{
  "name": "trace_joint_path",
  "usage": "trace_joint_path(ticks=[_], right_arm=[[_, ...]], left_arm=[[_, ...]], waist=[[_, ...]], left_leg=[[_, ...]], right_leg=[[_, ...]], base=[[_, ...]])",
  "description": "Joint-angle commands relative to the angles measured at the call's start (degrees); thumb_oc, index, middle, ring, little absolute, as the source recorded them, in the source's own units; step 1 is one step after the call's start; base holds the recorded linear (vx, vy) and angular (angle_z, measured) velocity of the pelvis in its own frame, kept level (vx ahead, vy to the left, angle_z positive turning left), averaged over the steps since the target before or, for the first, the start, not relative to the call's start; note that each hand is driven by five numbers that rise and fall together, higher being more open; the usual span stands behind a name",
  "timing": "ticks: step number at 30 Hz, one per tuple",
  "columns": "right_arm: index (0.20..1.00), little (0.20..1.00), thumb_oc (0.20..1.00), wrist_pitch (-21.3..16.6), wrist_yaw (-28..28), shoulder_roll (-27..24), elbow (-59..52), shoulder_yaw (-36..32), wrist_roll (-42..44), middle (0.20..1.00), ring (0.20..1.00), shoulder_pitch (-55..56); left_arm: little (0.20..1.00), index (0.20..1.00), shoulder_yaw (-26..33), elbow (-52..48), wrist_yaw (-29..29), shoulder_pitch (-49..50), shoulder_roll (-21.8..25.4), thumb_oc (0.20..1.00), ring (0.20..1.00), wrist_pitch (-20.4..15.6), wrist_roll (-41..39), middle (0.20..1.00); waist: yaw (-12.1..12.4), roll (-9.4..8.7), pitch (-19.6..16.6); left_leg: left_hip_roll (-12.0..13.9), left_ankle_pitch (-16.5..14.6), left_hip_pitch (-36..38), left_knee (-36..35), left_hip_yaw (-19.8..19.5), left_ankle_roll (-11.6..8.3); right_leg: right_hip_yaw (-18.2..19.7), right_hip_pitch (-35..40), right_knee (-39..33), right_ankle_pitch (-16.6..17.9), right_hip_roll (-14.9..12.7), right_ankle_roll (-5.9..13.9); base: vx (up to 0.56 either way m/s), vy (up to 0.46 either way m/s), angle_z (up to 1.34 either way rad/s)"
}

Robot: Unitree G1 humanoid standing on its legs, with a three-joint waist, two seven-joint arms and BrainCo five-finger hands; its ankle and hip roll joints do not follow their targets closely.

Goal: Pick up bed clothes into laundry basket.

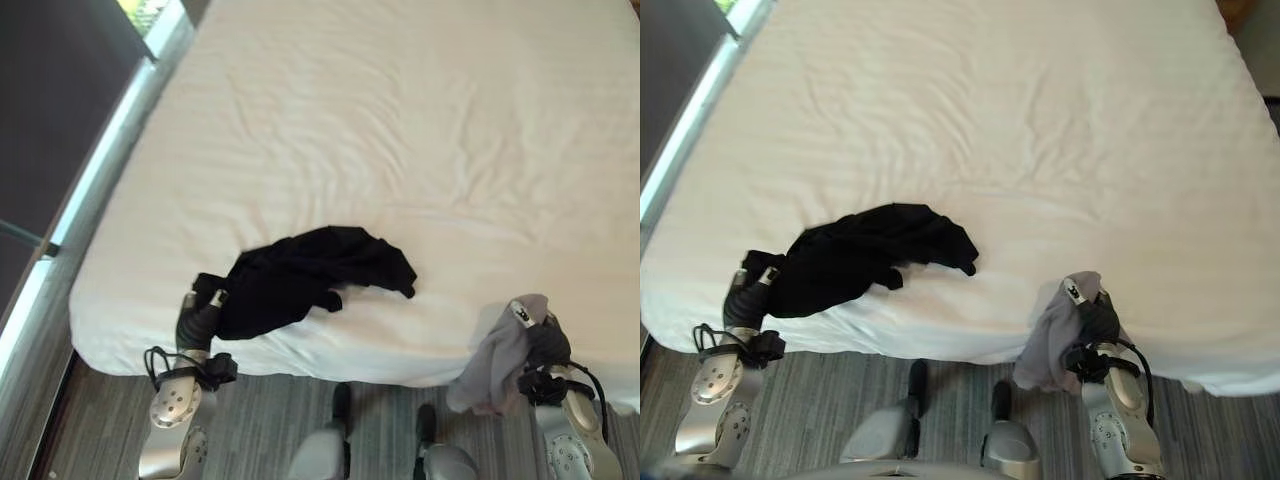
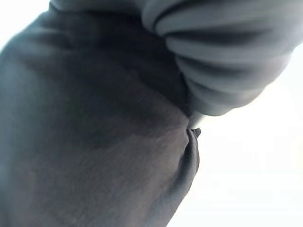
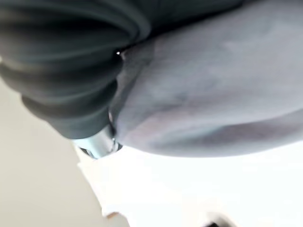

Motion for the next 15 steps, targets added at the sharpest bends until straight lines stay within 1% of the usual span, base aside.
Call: trace_joint_path(ticks=[1,2,3,4,9,11,12,15], right_arm=[[0.2,0.2,0.2,-4.9,2.3,0.7,-6.2,-1.2,0.0,0.2,0.2,-3.1],[0.2,0.2,0.2,-4.9,2.3,0.7,-6.2,-1.2,0.0,0.2,0.2,-3.1],[0.2,0.2,0.2,-5.0,2.4,1.0,-8.9,-2.2,0.1,0.2,0.2,-3.4],[0.2,0.2,0.2,-5.0,2.4,1.0,-8.9,-2.2,0.1,0.2,0.2,-3.4],[0.2,0.2,0.2,-4.2,3.4,1.2,-14.6,-4.1,0.3,0.2,0.2,-0.9],[0.2,0.2,0.2,-3.7,4.1,1.6,-15.1,-4.0,0.6,0.2,0.2,0.1],[0.2,0.2,0.2,-3.7,4.3,1.7,-14.7,-3.6,0.9,0.2,0.2,0.5],[0.2,0.2,0.2,-3.0,4.2,1.9,-12.9,-1.4,0.5,0.2,0.2,0.5]], left_arm=[[0.2,0.2,3.6,-2.8,0.0,-0.6,1.8,0.2,0.2,-5.8,-4.4,0.2],[0.2,0.2,3.6,-2.9,0.0,-0.6,1.8,0.2,0.2,-5.8,-4.4,0.2],[0.2,0.2,5.0,-6.3,0.0,1.0,0.6,0.2,0.2,-5.7,-5.7,0.2],[0.2,0.2,5.0,-6.3,0.0,1.0,0.6,0.2,0.2,-5.7,-5.7,0.2],[0.2,0.2,6.4,-12.8,-1.5,4.9,-0.8,0.2,0.2,-4.3,-6.9,0.2],[0.2,0.2,5.7,-13.6,-2.3,6.0,-1.6,0.2,0.2,-4.0,-7.8,0.2],[0.2,0.2,4.6,-13.2,-3.0,6.3,-1.8,0.2,0.2,-3.6,-8.7,0.2],[0.2,0.2,0.4,-9.3,-3.7,5.7,-1.3,0.2,0.2,-2.3,-7.7,0.2]], waist=[[1.0,-4.05,-6.8],[1.0,-4.05,-6.8],[1.9,-3.96,-8.4],[1.9,-3.96,-8.4],[2.2,-4.01,-9.7],[2.3,-4.08,-9.9],[2.2,-4.15,-10.0],[2.1,-4.28,-9.9]], left_leg=[[-0.4,-2.9,2.2,1.1,-0.8,0.49],[-0.4,-2.9,2.3,1.1,-0.8,0.49],[-0.7,-2.8,2.7,1.4,-1.4,0.7],[-0.7,-2.8,2.8,1.4,-1.4,0.7],[-1.0,-3.3,3.8,1.6,-1.9,0.95],[-1.0,-3.5,4.1,1.6,-2.1,1.01],[-1.0,-3.6,4.3,1.7,-2.1,1.09],[-0.9,-4.1,5.1,1.5,-1.9,1.16]], right_leg=[[-1.5,-0.1,3.3,-2.0,-1.6,-0.68],[-1.5,0.0,3.3,-2.0,-1.6,-0.68],[-2.4,1.0,3.7,-2.4,-2.0,-0.9],[-2.4,1.1,3.7,-2.4,-2.0,-0.9],[-3.5,2.6,4.0,-3.1,-2.2,-1.19],[-3.7,2.9,4.1,-3.2,-2.2,-1.26],[-3.7,3.0,4.1,-3.2,-2.1,-1.3],[-3.4,3.6,4.1,-3.8,-1.9,-1.28]], base=[[0.01,-0.009,0.15],[0.02,-0.018,0.1],[-0.01,-0.01,0.04],[-0.01,-0.024,0.07],[0.01,-0.018,0.11],[0.01,-0.022,0.05],[0.03,-0.03,0.05],[0.0,0.0,0.0]])
